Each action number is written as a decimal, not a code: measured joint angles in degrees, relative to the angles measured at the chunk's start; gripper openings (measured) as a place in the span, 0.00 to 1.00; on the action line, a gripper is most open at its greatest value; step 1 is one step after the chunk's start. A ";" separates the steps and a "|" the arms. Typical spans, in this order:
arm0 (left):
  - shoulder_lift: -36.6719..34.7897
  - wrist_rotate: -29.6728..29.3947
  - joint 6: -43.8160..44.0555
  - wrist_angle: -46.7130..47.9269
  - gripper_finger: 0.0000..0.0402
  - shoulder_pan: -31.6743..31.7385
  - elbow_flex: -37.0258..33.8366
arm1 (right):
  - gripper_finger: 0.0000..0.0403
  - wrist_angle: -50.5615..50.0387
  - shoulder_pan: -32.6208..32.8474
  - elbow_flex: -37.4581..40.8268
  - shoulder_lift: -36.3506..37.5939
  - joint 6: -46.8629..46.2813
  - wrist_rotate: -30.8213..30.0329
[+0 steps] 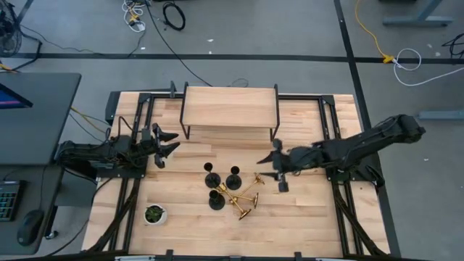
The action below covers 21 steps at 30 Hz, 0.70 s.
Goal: Pick & Place candle stick holders
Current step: Put the bottom gold candle holder on the shelf
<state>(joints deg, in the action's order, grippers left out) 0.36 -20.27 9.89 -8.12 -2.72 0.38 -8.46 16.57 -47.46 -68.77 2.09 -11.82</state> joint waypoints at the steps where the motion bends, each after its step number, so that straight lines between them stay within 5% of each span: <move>1: 0.00 0.00 0.00 0.00 0.47 0.00 0.00 | 0.44 -0.27 0.43 -0.67 -1.71 0.06 -0.22; 21: 0.01 0.00 0.00 0.35 0.47 0.00 0.00 | 0.44 -12.57 3.17 -11.76 -19.65 -1.89 -1.21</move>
<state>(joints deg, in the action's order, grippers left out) 0.37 -20.27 9.89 -7.77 -2.72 0.38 -21.02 19.73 -59.22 -88.43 0.20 -13.03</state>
